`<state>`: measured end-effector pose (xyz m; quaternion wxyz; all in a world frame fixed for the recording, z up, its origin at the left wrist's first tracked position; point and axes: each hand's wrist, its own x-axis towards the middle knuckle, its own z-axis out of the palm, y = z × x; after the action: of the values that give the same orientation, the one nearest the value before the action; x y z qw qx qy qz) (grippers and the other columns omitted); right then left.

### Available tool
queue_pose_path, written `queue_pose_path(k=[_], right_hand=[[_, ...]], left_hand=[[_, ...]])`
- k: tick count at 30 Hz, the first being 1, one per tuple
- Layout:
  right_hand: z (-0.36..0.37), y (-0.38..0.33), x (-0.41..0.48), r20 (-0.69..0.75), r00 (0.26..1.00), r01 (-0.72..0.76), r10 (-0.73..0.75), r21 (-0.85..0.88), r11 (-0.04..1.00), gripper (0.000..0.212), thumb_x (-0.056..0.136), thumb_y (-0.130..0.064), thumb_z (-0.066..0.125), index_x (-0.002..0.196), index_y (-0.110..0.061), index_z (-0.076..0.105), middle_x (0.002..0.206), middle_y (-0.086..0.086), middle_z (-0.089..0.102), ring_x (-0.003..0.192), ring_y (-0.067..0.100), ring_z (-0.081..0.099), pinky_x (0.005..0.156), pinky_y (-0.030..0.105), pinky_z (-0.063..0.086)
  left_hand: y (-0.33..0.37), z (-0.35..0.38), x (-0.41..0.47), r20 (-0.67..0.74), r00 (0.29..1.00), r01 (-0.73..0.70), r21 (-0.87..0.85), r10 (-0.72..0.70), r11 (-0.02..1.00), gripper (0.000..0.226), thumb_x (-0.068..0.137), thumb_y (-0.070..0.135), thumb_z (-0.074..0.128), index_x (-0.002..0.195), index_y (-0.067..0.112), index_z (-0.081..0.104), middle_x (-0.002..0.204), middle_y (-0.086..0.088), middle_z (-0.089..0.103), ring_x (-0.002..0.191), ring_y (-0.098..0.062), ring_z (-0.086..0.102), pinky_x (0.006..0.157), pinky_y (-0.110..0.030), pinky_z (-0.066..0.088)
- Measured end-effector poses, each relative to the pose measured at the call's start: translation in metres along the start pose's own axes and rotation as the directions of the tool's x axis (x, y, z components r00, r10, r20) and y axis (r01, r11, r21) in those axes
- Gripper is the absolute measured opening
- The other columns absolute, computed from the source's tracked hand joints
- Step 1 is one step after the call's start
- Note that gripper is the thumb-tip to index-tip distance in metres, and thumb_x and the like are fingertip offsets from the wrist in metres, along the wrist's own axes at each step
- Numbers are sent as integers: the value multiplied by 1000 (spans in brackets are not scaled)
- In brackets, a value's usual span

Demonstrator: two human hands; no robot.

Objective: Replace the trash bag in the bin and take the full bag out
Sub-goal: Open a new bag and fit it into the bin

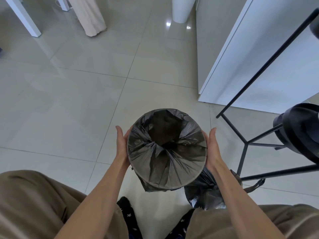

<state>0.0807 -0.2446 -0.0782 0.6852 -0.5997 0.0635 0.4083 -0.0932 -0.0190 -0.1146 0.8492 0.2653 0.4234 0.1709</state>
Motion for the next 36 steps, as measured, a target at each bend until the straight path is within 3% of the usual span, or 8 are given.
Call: queue_pose_path(k=[9, 14, 17, 19, 22, 24, 30, 36], right_hand=[[-8, 15, 12, 37, 998, -53, 50, 84, 995, 90, 82, -85, 28, 142, -22, 53, 132, 13, 66, 123, 34, 61, 111, 54, 41], [-6, -8, 0, -97, 989, 86, -110, -225, 971, 74, 95, -71, 25, 140, -19, 53, 138, 7, 62, 124, 23, 59, 107, 43, 44], [2, -23, -14, -176, 848, 270, -501, -670, 692, 53, 103, -50, 39, 137, -15, 57, 139, 4, 60, 125, 15, 54, 107, 33, 41], [23, -29, -26, 18, 762, 398, -648, -802, 445, 39, 103, -37, 47, 131, -15, 61, 129, 5, 65, 117, 19, 59, 101, 37, 49], [64, -11, -35, 473, 786, 543, -399, -836, 80, 37, 103, -29, 46, 134, -15, 60, 133, 4, 64, 123, 19, 58, 107, 41, 46], [84, 15, -34, 573, 811, 577, -117, -817, -7, 44, 105, -32, 42, 144, -14, 50, 147, 4, 54, 136, 20, 49, 115, 37, 37], [100, 58, -28, 422, 843, 456, 333, -889, -29, 37, 103, -41, 35, 127, -21, 55, 128, 16, 62, 118, 34, 58, 96, 44, 47], [96, 39, -29, 467, 825, 486, 318, -874, 22, 42, 104, -41, 36, 140, -24, 52, 138, 11, 60, 127, 30, 55, 103, 40, 45]], left_hand=[[-7, 0, 12, 37, 997, 69, 63, -71, 996, 93, 84, 85, 21, 135, 16, 59, 130, -13, 67, 120, -34, 63, 94, -46, 54], [10, -8, 6, -157, 983, -59, 248, 100, 967, 83, 90, 79, 27, 132, 17, 62, 120, -7, 71, 113, -29, 66, 100, -47, 52], [27, -6, -4, -165, 956, -166, 370, 241, 914, 71, 94, 73, 29, 129, 23, 64, 121, -2, 71, 117, -23, 65, 110, -49, 44], [30, 6, -19, -126, 939, -219, 493, 318, 842, 62, 96, 68, 33, 130, 26, 63, 125, 5, 68, 121, -18, 61, 113, -44, 42], [22, 25, -45, 27, 890, -337, 713, 455, 615, 43, 97, 58, 47, 127, 30, 63, 121, 17, 63, 116, -7, 58, 104, -31, 44], [16, 31, -53, 156, 848, -399, 818, 507, 415, 37, 96, 43, 60, 131, 32, 56, 115, 23, 57, 105, 1, 54, 96, -24, 40], [13, 17, -33, 254, 836, -343, 934, 486, 102, 82, 84, 31, 75, 153, 24, 32, 147, 5, 52, 132, -19, 50, 109, -36, 42], [12, 19, -35, 273, 830, -287, 957, 487, -47, 82, 92, 42, 65, 158, 24, 20, 160, -9, 34, 144, -29, 36, 111, -48, 38]])
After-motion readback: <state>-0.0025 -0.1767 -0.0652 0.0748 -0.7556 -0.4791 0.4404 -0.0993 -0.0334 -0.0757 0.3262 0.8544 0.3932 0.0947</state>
